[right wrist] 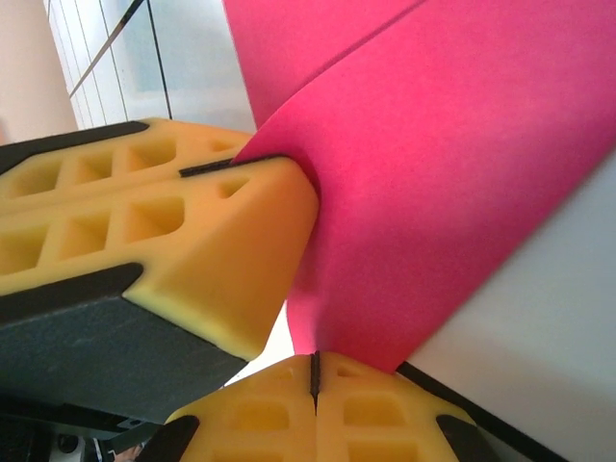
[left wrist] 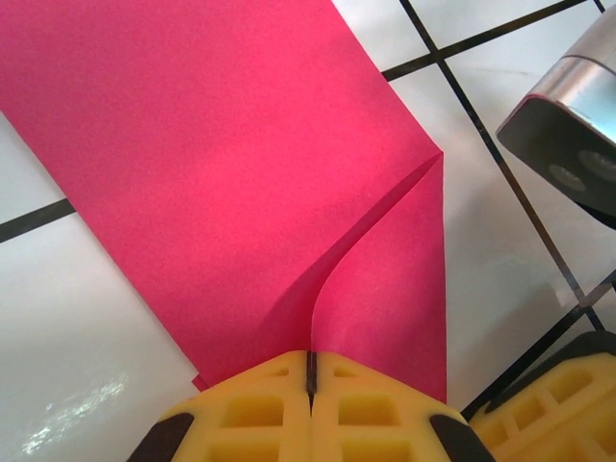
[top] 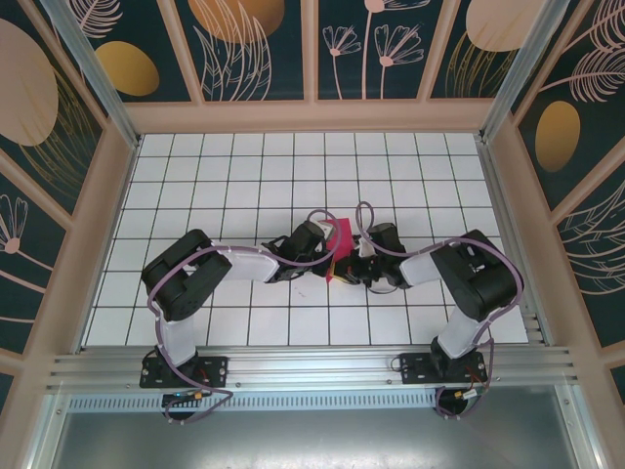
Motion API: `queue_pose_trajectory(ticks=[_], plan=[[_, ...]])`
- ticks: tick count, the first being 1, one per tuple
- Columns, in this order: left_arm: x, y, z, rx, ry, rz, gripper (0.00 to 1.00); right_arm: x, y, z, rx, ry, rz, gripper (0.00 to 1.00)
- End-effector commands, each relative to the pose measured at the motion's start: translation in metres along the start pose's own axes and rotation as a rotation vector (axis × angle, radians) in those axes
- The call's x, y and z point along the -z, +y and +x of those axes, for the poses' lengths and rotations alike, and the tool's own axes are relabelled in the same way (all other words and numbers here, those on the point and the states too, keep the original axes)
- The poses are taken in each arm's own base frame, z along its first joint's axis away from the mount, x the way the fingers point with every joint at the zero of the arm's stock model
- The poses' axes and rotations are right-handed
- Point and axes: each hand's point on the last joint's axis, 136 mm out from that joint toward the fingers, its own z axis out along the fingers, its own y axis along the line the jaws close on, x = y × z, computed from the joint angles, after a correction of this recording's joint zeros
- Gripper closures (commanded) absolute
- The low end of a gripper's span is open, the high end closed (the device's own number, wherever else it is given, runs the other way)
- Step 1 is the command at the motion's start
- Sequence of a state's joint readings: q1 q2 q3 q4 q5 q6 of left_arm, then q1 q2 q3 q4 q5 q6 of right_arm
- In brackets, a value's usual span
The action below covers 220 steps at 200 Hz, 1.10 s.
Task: Fold a paper plane with a square sheet of paper (pick it up from the middle)
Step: Third fold the triangle at the center of the table.
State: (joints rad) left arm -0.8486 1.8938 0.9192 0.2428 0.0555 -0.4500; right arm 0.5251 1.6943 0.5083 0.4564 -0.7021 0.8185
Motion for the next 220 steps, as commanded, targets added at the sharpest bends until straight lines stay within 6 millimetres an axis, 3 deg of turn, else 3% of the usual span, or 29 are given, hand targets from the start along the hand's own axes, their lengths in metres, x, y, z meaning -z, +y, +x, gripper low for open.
queue_pose_trajectory(ticks=[1, 58, 101, 161, 220], plan=[[-0.008, 0.015, 0.029, 0.014, 0.100, -0.036, 1.00, 0.007, 0.015, 0.001, 0.027, -0.026, -0.019, 0.99], [-0.008, 0.013, 0.026, 0.016, 0.096, -0.027, 1.00, -0.010, 0.011, 0.009, 0.010, 0.002, -0.018, 0.99], [-0.007, 0.013, 0.026, 0.018, 0.093, -0.023, 1.00, -0.020, -0.021, 0.015, -0.045, 0.005, 0.069, 0.99], [-0.006, 0.013, 0.028, 0.017, 0.097, -0.026, 1.00, 0.001, 0.020, 0.011, 0.025, -0.025, 0.010, 0.99], [-0.005, 0.011, 0.024, 0.022, 0.090, -0.016, 1.00, -0.015, -0.004, 0.018, -0.016, -0.001, 0.116, 1.00]])
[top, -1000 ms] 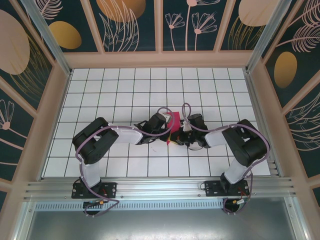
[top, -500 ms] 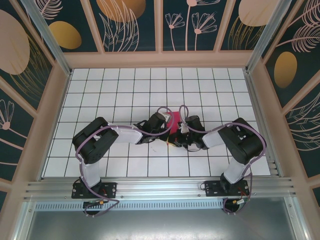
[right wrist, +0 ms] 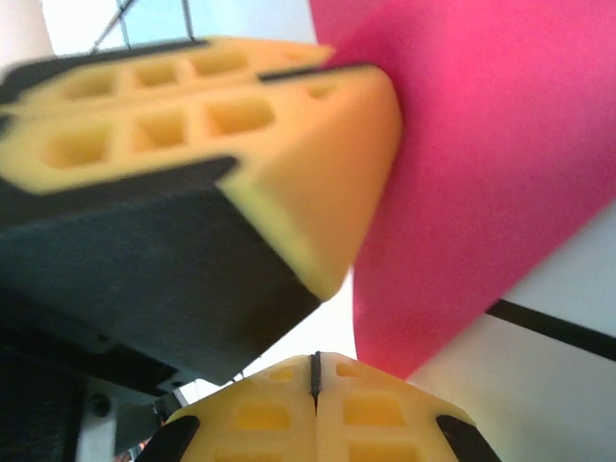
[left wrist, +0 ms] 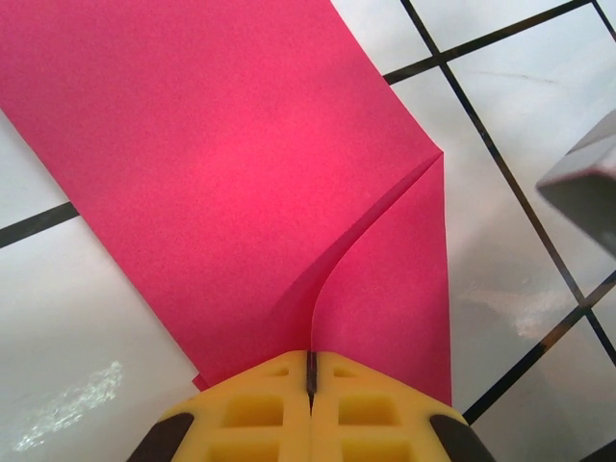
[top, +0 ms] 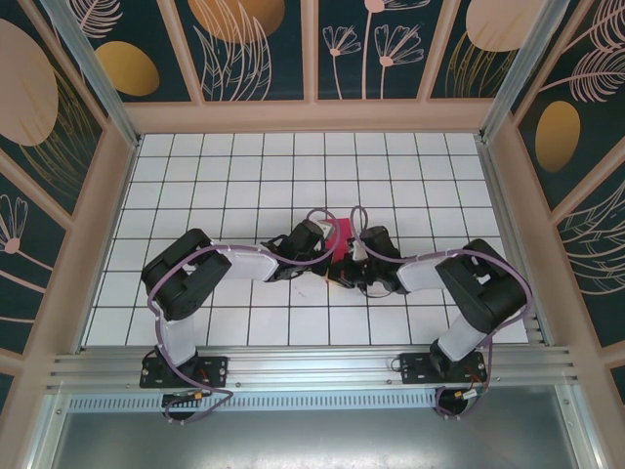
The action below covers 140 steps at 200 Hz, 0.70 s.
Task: Fold a paper plane with a square sheet of paper (pick it up from the middle)
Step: Third fold the triangle at the center of the table.
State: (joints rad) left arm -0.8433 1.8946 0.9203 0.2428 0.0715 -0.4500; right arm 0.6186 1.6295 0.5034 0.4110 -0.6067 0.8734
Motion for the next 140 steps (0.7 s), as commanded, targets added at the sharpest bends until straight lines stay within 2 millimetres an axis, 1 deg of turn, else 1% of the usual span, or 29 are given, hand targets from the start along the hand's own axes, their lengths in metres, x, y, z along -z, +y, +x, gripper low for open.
queue_pose_trajectory(ticks=[1, 28, 35, 46, 63, 77, 89, 95, 101, 104, 110, 125, 140], plan=[[-0.005, 0.011, 0.024, 0.018, 0.085, -0.027, 1.00, -0.010, -0.016, 0.001, -0.024, 0.005, 0.076, 1.00], [-0.005, 0.011, 0.024, 0.021, 0.084, -0.026, 1.00, -0.015, -0.036, 0.003, -0.062, -0.003, 0.153, 1.00], [-0.005, 0.011, 0.025, 0.020, 0.085, -0.026, 1.00, -0.014, -0.038, 0.003, -0.069, 0.001, 0.162, 1.00], [-0.005, 0.011, 0.024, 0.020, 0.084, -0.027, 1.00, -0.013, -0.032, 0.003, -0.054, 0.001, 0.145, 1.00], [-0.004, 0.011, 0.023, 0.020, 0.083, -0.029, 1.00, -0.003, -0.010, -0.004, 0.001, -0.023, 0.101, 1.00], [-0.004, 0.011, 0.023, 0.018, 0.084, -0.031, 1.00, 0.010, 0.005, -0.017, 0.035, -0.068, 0.089, 1.00], [-0.004, 0.012, 0.022, 0.017, 0.084, -0.040, 1.00, 0.023, 0.012, -0.029, 0.051, -0.105, 0.073, 1.00], [-0.004, 0.013, 0.022, 0.015, 0.084, -0.044, 1.00, 0.030, 0.011, -0.036, 0.052, -0.127, 0.073, 1.00], [-0.004, 0.013, 0.021, 0.013, 0.081, -0.046, 1.00, 0.032, 0.012, -0.038, 0.062, -0.133, 0.074, 1.00], [-0.004, 0.013, 0.021, 0.013, 0.081, -0.047, 1.00, 0.038, 0.008, -0.047, 0.049, -0.154, 0.078, 1.00], [-0.004, 0.013, 0.021, 0.013, 0.081, -0.048, 1.00, 0.042, 0.005, -0.054, 0.045, -0.164, 0.078, 1.00], [-0.005, 0.013, 0.021, 0.013, 0.085, -0.049, 1.00, 0.046, 0.000, -0.067, 0.042, -0.176, 0.074, 1.00], [-0.005, 0.014, 0.022, 0.016, 0.088, -0.051, 1.00, 0.042, 0.004, -0.075, 0.060, -0.161, 0.058, 1.00]])
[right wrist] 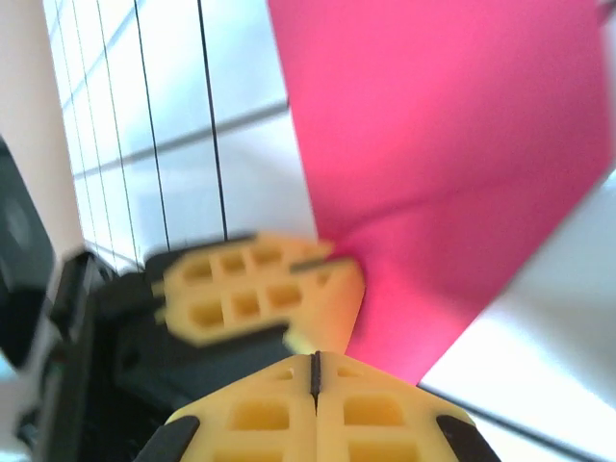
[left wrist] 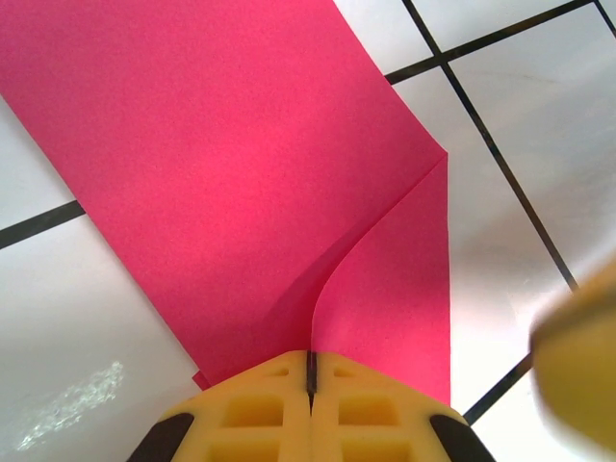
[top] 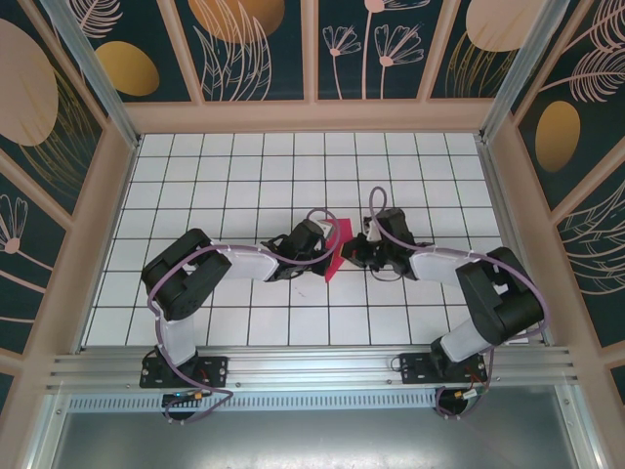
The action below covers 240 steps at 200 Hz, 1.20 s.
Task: Fold a paper plane with a square sheet of paper (pick it up from the middle)
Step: Third fold the triangle at the center of the table.
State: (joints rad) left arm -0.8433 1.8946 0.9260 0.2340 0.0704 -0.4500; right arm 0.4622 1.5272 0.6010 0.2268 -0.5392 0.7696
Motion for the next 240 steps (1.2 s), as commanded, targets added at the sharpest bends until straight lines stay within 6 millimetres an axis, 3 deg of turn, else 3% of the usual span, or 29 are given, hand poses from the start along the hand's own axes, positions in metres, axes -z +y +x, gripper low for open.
queue_pose_trajectory(ticks=[1, 20, 54, 81, 138, 171, 216, 240], plan=[[-0.005, 0.014, 0.022, 0.015, 0.086, -0.048, 1.00, -0.005, -0.001, -0.010, 0.043, 0.024, 0.005, 1.00], [-0.006, 0.014, 0.024, 0.016, 0.092, -0.048, 1.00, -0.014, -0.004, -0.014, 0.042, 0.036, 0.016, 1.00], [-0.007, 0.015, 0.025, 0.013, 0.099, -0.053, 1.00, -0.032, -0.036, -0.018, 0.005, 0.049, 0.122, 0.99], [-0.008, 0.016, 0.027, 0.010, 0.109, -0.055, 1.00, -0.038, -0.049, -0.014, -0.004, 0.077, 0.165, 0.99], [-0.008, 0.018, 0.030, 0.008, 0.119, -0.064, 1.00, -0.016, -0.016, -0.039, 0.055, 0.023, 0.086, 0.99], [-0.008, 0.016, 0.029, 0.008, 0.119, -0.062, 1.00, -0.025, -0.029, -0.042, 0.048, 0.042, 0.103, 0.99], [-0.009, 0.017, 0.030, 0.010, 0.124, -0.061, 1.00, -0.036, -0.067, -0.035, 0.010, 0.065, 0.217, 0.99], [-0.009, 0.017, 0.030, 0.006, 0.127, -0.066, 1.00, -0.033, -0.061, -0.034, 0.023, 0.068, 0.195, 0.99]])
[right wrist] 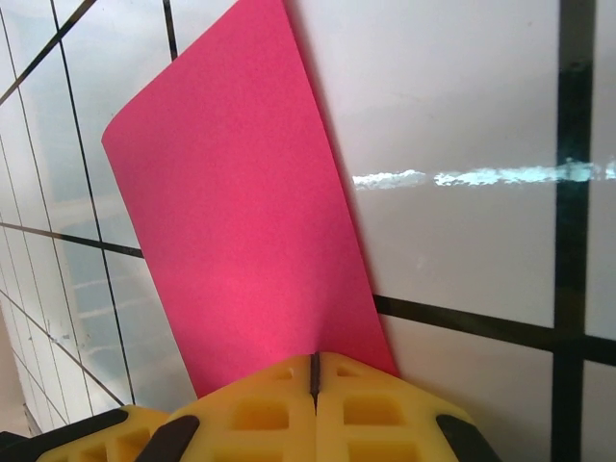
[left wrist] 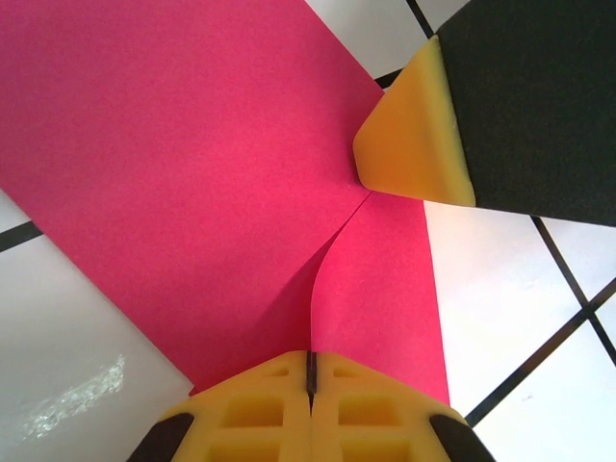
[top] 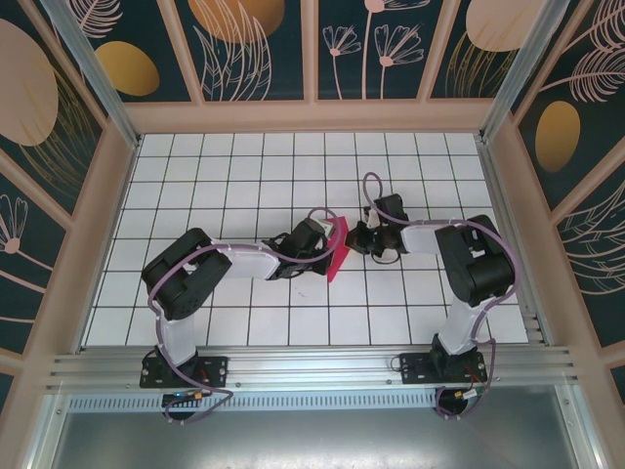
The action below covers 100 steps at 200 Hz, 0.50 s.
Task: Fold a paper plane with a square sheet of paper (pick it up from the middle)
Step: Third fold the triangle at the center of the table.
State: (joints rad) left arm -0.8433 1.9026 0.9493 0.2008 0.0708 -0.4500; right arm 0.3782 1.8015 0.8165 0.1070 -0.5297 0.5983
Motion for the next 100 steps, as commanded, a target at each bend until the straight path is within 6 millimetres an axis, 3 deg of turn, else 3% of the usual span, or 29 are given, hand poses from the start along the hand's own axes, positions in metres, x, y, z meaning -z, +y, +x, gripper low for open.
queue_pose_trajectory(ticks=[1, 49, 65, 100], plan=[[-0.008, 0.018, 0.030, 0.005, 0.110, -0.059, 1.00, -0.003, -0.018, 0.009, 0.000, 0.026, 0.063, 0.99], [-0.008, 0.017, 0.031, 0.006, 0.113, -0.059, 1.00, 0.026, 0.023, -0.018, 0.042, -0.042, -0.083, 0.98], [-0.008, 0.018, 0.032, 0.007, 0.114, -0.058, 1.00, 0.022, 0.021, -0.019, 0.047, -0.031, -0.079, 0.98], [-0.007, 0.016, 0.028, 0.009, 0.106, -0.057, 1.00, 0.003, -0.008, -0.007, 0.002, 0.013, -0.022, 0.98]])
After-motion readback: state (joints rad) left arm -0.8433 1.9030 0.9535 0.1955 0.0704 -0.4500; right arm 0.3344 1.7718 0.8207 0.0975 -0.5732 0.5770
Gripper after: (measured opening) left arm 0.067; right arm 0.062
